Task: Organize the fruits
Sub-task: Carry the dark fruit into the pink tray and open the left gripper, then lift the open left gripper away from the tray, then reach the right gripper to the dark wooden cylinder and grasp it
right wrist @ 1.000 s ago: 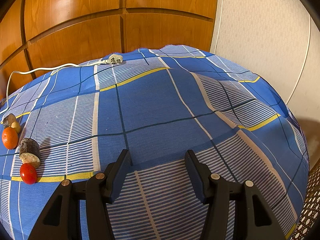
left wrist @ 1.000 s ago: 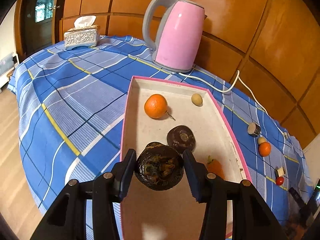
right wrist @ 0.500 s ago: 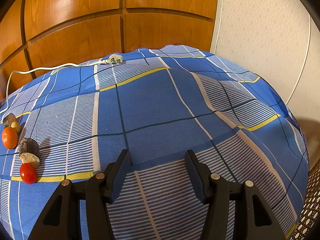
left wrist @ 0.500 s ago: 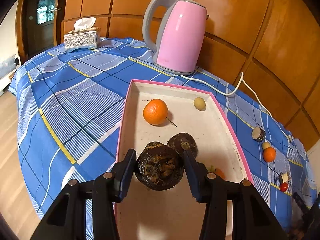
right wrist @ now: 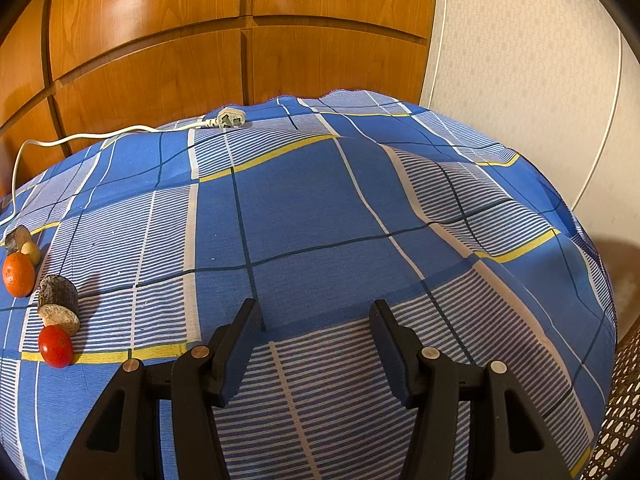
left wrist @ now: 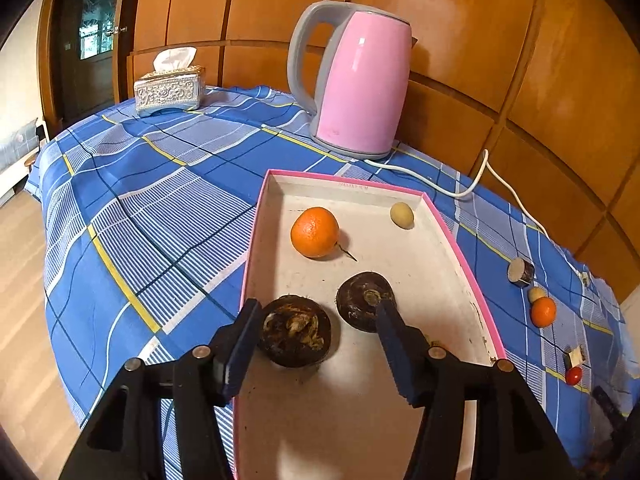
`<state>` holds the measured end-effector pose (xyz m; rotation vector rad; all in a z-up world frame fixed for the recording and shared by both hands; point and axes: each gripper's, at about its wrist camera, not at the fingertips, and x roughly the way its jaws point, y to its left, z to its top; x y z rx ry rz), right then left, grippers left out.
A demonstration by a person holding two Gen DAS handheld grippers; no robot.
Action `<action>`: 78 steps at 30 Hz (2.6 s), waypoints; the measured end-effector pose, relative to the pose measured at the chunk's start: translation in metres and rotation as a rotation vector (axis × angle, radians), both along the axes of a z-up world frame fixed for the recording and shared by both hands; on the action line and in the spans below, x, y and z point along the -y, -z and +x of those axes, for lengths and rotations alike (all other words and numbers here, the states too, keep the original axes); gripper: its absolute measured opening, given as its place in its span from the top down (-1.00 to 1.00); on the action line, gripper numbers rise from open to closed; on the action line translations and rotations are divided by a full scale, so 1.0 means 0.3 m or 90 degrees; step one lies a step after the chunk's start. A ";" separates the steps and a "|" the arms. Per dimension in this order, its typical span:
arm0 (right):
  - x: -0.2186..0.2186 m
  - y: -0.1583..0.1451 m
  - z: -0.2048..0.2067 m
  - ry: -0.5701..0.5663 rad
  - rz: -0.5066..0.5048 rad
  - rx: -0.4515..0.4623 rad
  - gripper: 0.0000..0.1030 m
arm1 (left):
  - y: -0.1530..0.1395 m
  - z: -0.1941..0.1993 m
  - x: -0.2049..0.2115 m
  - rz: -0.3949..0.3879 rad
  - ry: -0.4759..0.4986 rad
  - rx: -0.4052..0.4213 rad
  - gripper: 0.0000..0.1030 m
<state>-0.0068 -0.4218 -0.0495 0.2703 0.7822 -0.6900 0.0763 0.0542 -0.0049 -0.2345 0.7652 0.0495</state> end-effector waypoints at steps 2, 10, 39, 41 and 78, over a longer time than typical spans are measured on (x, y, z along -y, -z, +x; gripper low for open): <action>0.001 0.000 -0.001 0.000 0.000 0.000 -0.11 | -0.002 -0.004 0.001 0.001 0.000 0.001 -0.22; -0.001 0.000 0.000 0.000 0.000 0.000 -0.11 | 0.002 -0.013 -0.002 0.003 -0.003 -0.002 -0.31; -0.004 0.000 0.001 0.001 -0.001 0.000 -0.11 | 0.001 -0.103 -0.034 -0.001 -0.020 0.005 -0.71; -0.003 0.000 0.001 0.001 -0.001 0.000 -0.11 | 0.009 -0.111 -0.039 -0.002 -0.022 0.000 -0.71; -0.498 -0.225 0.477 -0.443 0.116 0.025 -0.11 | 0.129 -0.155 -0.065 -0.007 -0.039 -0.043 -0.73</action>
